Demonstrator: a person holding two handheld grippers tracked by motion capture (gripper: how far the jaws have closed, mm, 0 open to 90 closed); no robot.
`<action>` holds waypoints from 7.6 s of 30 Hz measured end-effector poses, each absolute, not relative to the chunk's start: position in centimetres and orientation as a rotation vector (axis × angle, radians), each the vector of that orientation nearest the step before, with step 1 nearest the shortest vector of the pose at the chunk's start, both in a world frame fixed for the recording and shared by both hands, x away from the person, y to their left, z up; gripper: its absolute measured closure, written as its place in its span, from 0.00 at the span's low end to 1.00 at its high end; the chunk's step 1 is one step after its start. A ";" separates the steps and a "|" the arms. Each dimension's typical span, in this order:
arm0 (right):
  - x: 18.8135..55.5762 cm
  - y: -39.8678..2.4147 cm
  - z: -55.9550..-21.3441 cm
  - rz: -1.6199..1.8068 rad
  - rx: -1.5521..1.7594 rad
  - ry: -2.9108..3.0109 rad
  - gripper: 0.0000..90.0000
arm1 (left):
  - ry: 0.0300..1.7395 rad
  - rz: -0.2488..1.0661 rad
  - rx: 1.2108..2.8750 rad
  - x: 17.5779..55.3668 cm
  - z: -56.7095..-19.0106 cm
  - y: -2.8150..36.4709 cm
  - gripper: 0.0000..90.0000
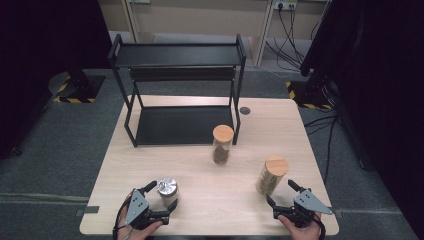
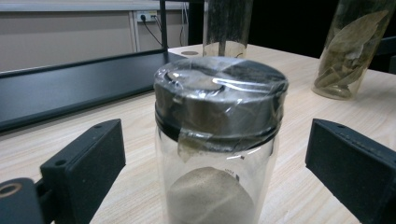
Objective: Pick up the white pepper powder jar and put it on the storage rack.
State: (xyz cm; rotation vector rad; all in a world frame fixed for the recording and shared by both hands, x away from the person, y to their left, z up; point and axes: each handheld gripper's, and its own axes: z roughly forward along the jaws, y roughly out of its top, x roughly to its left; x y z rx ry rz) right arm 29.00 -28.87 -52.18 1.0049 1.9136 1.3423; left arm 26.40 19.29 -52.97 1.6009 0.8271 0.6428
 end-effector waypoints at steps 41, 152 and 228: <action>29.2 -28.8 -52.2 1.337 1.016 1.934 0.04 | 0.806 0.675 1.526 27.4 -52.0 18.4 0.38; 31.2 -16.2 -52.5 1.537 0.769 2.086 0.06 | 1.021 0.966 1.384 39.4 -44.6 21.0 0.39; 31.2 -16.0 -52.5 1.525 0.741 2.103 0.06 | 1.170 1.021 1.352 49.5 -45.3 22.0 0.39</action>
